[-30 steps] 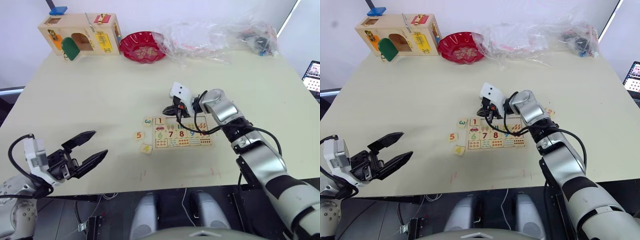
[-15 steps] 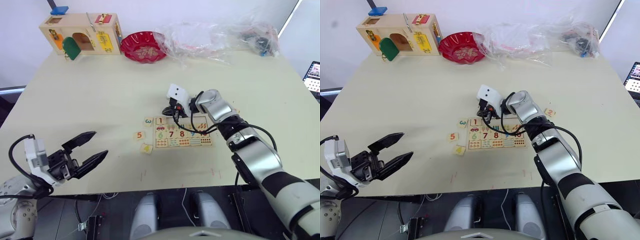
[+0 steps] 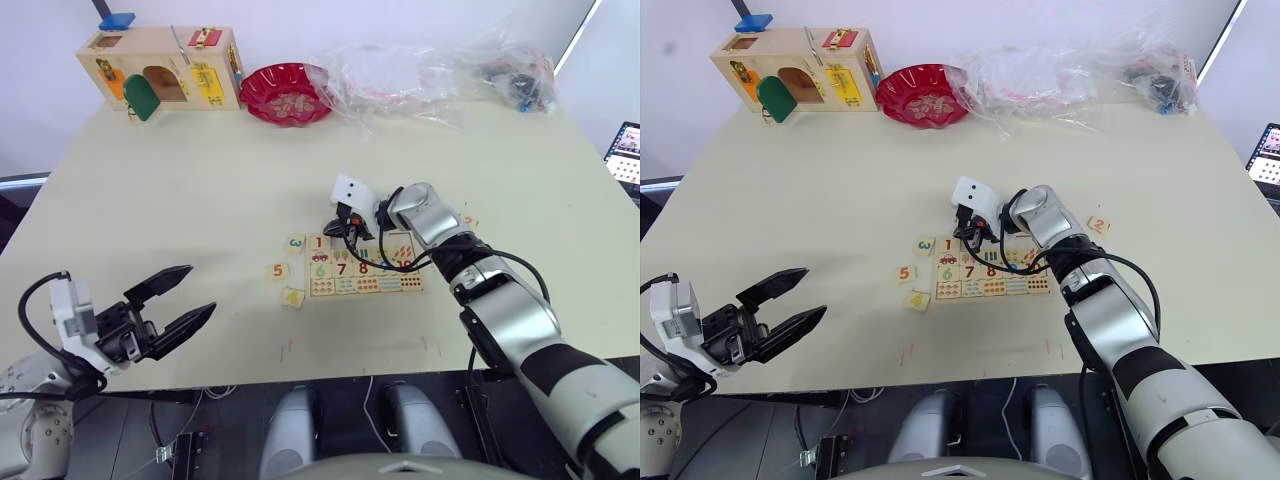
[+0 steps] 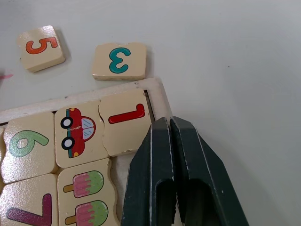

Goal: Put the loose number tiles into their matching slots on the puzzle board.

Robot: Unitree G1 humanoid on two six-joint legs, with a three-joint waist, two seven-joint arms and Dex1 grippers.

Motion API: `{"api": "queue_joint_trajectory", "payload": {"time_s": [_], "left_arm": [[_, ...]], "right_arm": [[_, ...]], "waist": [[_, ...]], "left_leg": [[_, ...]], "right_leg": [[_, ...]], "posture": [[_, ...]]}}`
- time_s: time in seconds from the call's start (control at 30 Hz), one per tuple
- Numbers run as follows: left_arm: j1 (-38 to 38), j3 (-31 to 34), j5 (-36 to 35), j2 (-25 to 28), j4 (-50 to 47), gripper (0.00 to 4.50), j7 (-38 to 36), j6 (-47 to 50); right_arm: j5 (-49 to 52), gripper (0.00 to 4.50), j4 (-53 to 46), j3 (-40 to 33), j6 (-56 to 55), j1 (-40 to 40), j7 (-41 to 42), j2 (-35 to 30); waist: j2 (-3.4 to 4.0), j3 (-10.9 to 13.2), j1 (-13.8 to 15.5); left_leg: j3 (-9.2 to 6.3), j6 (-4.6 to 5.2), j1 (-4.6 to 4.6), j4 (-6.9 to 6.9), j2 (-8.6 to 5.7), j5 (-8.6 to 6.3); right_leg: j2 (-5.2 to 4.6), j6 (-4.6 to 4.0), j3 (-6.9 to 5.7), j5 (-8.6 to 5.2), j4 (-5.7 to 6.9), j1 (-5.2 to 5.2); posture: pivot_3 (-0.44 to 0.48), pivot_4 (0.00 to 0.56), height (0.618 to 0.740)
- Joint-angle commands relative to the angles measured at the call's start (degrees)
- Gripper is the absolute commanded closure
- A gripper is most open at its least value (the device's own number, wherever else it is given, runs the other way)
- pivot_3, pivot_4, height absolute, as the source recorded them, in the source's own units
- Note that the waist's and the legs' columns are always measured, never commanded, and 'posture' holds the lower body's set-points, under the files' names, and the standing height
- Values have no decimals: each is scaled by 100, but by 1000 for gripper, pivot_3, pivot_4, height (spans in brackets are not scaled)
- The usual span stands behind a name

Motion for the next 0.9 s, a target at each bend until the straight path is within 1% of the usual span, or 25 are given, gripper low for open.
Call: {"api": "queue_joint_trajectory", "payload": {"time_s": [0.03, 0.2, 0.27, 0.4, 0.5, 0.53, 0.57, 0.6, 0.63, 0.67, 0.77, 0.8, 0.83, 0.9], "left_arm": [[14, 60, -65, 27, -201, 0, 37, -25], [35, 56, -59, 8, -229, 0, 63, -36], [56, 55, -54, -4, -249, 0, 83, -49], [107, 52, -38, -29, -270, 0, 126, -69], [149, 57, -34, -47, -277, 0, 138, -86], [156, 51, -30, -52, -275, 0, 144, -90], [170, 51, -27, -56, -271, 0, 145, -96], [181, 51, -25, -59, -263, 0, 143, -103], [191, 54, -24, -61, -251, 0, 142, -109], [191, 48, -18, -58, -233, 0, 143, -115], [185, 28, -7, -43, -177, 0, 130, -125], [177, 17, 2, -39, -155, 0, 117, -125], [157, 1, 12, -33, -129, 0, 106, -124], [73, -37, 32, -4, -59, 0, 92, -112]], "right_arm": [[-20, 4403, -103, 10, -74, -126, 95, 26], [-1, 4403, -193, -62, -204, -130, 68, -32], [175, 4403, -476, -211, -136, -96, 191, -132], [864, 4403, -1798, -570, 168, 486, 816, -537], [1204, 4403, -2638, -723, 666, 899, 957, -822], [1338, 4037, -2977, -793, 792, 1090, 1028, -970], [1476, 3912, -3323, -865, 885, 1295, 1095, -1124], [1648, 3636, -3722, -971, 995, 1550, 1146, -1308], [1811, 3252, -4083, -1069, 1097, 1785, 1174, -1463], [1975, 2676, -4408, -1162, 1189, 2009, 1190, -1604], [2303, 1164, -5117, -1391, 1321, 2612, 1165, -1956], [2370, 736, -5293, -1444, 1313, 2795, 1138, -2062], [2462, 112, -5459, -1524, 1344, 2973, 1101, -2163], [2651, 39, -5798, -1789, 1363, 3398, 1007, -2407]], "waist": [[0, 0, 0], [0, 0, 0], [2, 1, 1], [1, 1, 28], [1, 1, 29], [1, 1, 26], [1, 1, 29], [1, 0, 37], [2, 1, 52], [2, 2, 51], [3, 2, 52], [2, 1, 48], [3, 2, 37], [4, 2, 50]], "left_leg": [[0, 0, 0, 0, 0, 0], [1, 0, 1, 0, 0, 0], [1, 0, 1, 0, 0, 0], [-4, 0, -2, -1, 4, 0], [-15, 0, 2, 0, 5, 0], [-15, 1, 4, 1, 4, 0], [-16, 1, 4, 1, 3, 0], [-22, 1, 4, 1, 3, 0], [-32, 1, 4, 1, 4, 0], [-38, 0, 2, 0, 3, 0], [-46, 1, 4, 0, -2, 0], [-55, 1, 5, 0, -2, 0], [-61, 1, 11, 1, -2, 0], [-71, 1, 14, 1, -2, 0]], "right_leg": [[0, 0, 0, 0, 0, 0], [0, 0, 1, 0, 0, 0], [-1, 0, 1, 0, 0, 0], [-2, 1, -3, 1, -5, 4], [-8, 2, -13, 0, -7, 14], [-9, 1, -14, 0, -7, 16], [-9, 1, -15, 0, -6, 16], [-8, 0, -20, 0, -6, 18], [-8, -2, -29, -2, -8, 22], [-9, -4, -35, -4, -9, 24], [-7, -7, -43, -6, -8, 29], [-6, -13, -53, -10, -8, 34], [-5, -20, -61, -14, -9, 43], [-4, -36, -71, -24, -8, 50]], "posture": [[0, 150, 740], [0, 150, 740], [0, 150, 740], [0, 150, 740], [0, 150, 740], [0, 150, 740], [0, 150, 740], [0, 150, 740], [0, 150, 740], [0, 150, 740], [0, 150, 740], [0, 150, 740], [0, 150, 740], [0, 150, 740]]}}
